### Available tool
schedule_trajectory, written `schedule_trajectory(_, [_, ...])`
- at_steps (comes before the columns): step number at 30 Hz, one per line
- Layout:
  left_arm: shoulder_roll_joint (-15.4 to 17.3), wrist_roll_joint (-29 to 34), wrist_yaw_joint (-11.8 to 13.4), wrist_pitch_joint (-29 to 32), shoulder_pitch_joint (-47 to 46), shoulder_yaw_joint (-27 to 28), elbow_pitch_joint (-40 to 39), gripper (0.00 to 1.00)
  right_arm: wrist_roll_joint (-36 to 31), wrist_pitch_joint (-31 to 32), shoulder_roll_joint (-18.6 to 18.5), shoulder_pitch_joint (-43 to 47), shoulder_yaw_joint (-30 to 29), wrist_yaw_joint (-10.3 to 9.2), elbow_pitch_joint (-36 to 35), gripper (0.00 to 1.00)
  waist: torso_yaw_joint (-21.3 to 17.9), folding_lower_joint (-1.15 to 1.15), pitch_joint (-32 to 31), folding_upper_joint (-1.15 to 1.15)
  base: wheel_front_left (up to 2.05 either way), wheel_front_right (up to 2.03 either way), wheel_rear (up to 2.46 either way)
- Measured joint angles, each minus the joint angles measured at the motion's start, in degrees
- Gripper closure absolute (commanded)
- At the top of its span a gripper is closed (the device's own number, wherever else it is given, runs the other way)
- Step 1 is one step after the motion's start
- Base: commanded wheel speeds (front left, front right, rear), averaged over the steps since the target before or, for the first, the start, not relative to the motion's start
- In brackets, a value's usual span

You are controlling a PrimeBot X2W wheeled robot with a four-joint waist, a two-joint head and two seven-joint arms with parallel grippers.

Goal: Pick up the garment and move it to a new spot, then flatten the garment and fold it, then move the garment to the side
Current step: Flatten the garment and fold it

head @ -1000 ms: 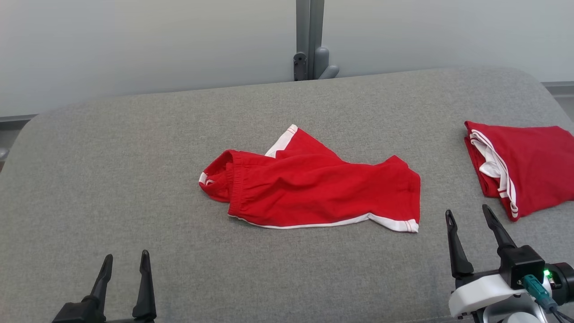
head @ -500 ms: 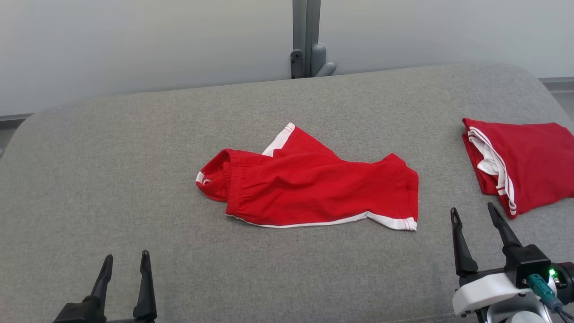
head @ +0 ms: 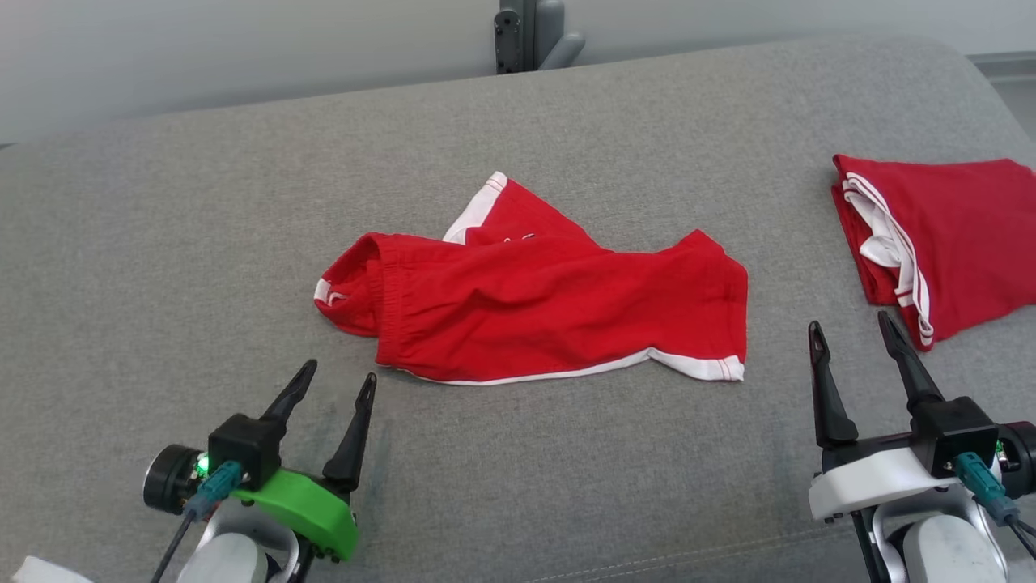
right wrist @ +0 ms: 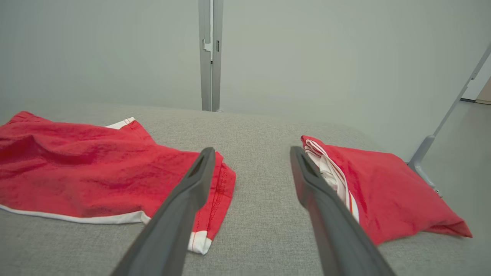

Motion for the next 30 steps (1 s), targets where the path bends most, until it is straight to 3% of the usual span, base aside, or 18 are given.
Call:
schedule_trajectory(7, [3.63,-4.05,-0.02,0.24,-7.37,-7.15,7.39,0.00,0.90,-0.01,-0.01,-1.31,-0.33,0.00,0.00,0.00,-3.49,0.00,3.10,0.00,0.00,0.00,0.00])
schedule_trajectory(11, [4.23,-5.52,-0.02,-0.20,-10.10,-8.94,10.78,0.29,1.18,-0.01,-0.02,-1.61,-0.48,0.00,0.01,0.00,-5.23,0.00,4.34,0.00,0.00,0.00,0.00])
schedule_trajectory(15, [3.90,-6.41,-0.02,-0.65,-11.69,-9.57,13.38,0.38,1.54,-0.01,-0.03,-1.94,-0.65,0.00,0.08,0.00,-6.33,0.00,5.13,0.00,0.00,0.00,0.00])
schedule_trajectory(17, [3.79,-6.55,-0.02,-0.82,-12.25,-10.09,14.46,0.53,1.56,0.00,-0.02,-1.96,-0.65,0.00,0.15,0.00,-6.57,0.00,5.28,0.00,0.00,0.00,0.00])
schedule_trajectory(18, [3.66,-6.81,-0.02,-0.82,-12.50,-10.57,14.86,0.66,1.56,-0.01,-0.02,-1.96,-0.65,0.00,0.19,0.00,-6.60,0.00,5.23,0.00,0.00,0.00,0.00])
schedule_trajectory(19, [3.50,-6.98,-0.02,-0.83,-12.67,-11.12,15.11,0.99,1.62,-0.01,-0.02,-1.96,-0.66,0.00,0.20,0.00,-6.60,0.00,5.13,0.00,0.00,0.00,0.00])
schedule_trajectory(25, [3.09,-11.05,-0.02,-0.21,-12.70,-11.68,13.76,1.00,1.65,-0.01,-0.02,-1.86,-0.67,0.00,0.33,0.00,-6.46,0.00,4.29,0.00,0.00,0.00,0.00])
schedule_trajectory(30, [2.04,-20.15,1.04,10.89,-9.73,-9.88,4.93,1.00,1.64,-0.01,-0.03,-0.85,-0.93,0.00,0.52,0.00,-6.15,0.00,3.38,0.00,0.00,0.00,0.00])
